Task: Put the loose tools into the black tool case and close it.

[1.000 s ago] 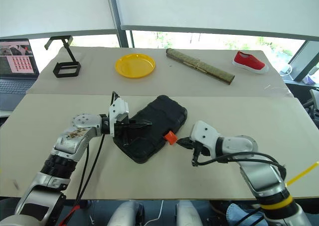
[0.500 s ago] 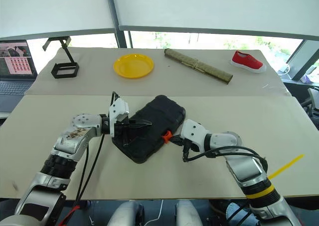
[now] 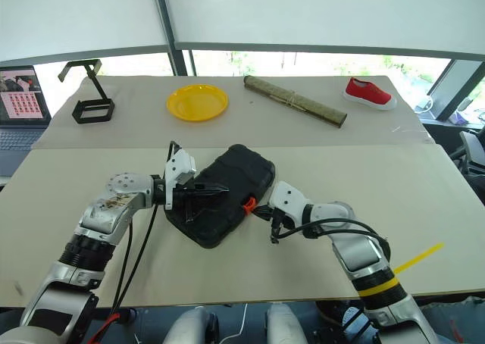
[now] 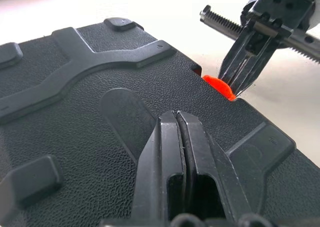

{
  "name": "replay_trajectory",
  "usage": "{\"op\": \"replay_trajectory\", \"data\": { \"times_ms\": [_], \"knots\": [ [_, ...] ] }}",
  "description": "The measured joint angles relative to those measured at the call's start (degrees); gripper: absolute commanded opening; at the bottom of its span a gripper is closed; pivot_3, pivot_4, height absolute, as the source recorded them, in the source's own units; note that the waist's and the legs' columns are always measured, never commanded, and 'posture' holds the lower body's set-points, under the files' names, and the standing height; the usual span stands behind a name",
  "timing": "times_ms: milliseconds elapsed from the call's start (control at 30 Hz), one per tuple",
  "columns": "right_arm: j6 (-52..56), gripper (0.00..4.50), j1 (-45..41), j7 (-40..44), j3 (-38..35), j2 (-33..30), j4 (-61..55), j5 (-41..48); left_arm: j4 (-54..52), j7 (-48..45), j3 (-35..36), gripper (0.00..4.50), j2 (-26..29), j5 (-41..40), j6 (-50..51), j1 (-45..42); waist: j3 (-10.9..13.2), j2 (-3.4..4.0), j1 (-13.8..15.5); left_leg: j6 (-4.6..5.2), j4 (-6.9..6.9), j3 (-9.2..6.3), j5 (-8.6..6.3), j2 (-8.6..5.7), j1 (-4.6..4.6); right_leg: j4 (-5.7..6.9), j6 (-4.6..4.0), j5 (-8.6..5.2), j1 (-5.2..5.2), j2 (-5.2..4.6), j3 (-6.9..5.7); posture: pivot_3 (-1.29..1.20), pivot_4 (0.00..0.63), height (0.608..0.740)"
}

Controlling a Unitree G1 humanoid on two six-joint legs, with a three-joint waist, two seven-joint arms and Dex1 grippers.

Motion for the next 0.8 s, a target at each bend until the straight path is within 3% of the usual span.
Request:
{"op": "replay_trajectory", "data": {
  "times_ms": [300,400,567,733,800],
  "knots": [
    [0.0,0.05,-1.5,0.1,1.0,1.1,2.0,-1.1,-0.4,0.7,-0.3,0.12,-0.1,0.2,1.2,0.1,0.0,0.0,-0.2,0.0,-0.01,0.0,0.0,0.02,-0.02,0.01,-0.01,0.0,-0.04,0.02,0.01,0.0,0.15,0.74],
    [0.1,0.0,-0.7,0.1,0.4,0.4,0.9,-0.4,-1.0,0.1,1.5,0.87,-0.1,-0.5,-4.0,2.8,0.0,0.01,-0.3,0.0,-0.08,0.01,0.0,0.05,-0.08,0.01,-0.03,0.0,-0.16,0.02,0.04,0.0,0.15,0.74],
    [0.4,1.45,3.5,0.2,-7.7,-1.4,-6.6,5.9,-4.4,-3.2,7.4,2.58,1.9,-5.0,-11.7,9.9,0.0,0.01,-0.3,0.0,-0.19,-0.01,0.0,0.07,-0.36,0.01,-0.05,-0.01,-0.53,0.01,0.15,0.0,0.15,0.74],
    [-5.8,3.2,13.4,5.1,-15.9,-7.8,-8.9,10.6,-6.4,-2.7,18.4,4.34,9.8,-6.6,-17.5,21.9,0.1,-0.08,-0.1,0.0,-0.36,0.08,0.0,0.06,-0.31,-0.12,-0.04,-0.01,-0.53,-0.11,0.12,0.0,0.15,0.74],
    [-10.5,3.83,14.8,8.5,-18.2,-8.1,-7.6,13.3,-7.1,-2.6,21.0,4.5,11.9,-6.1,-19.0,25.9,0.1,-0.06,-0.1,0.0,-0.37,0.11,0.0,0.05,-0.23,-0.12,-0.04,-0.02,-0.46,-0.17,0.13,0.0,0.15,0.74]
  ]
}}
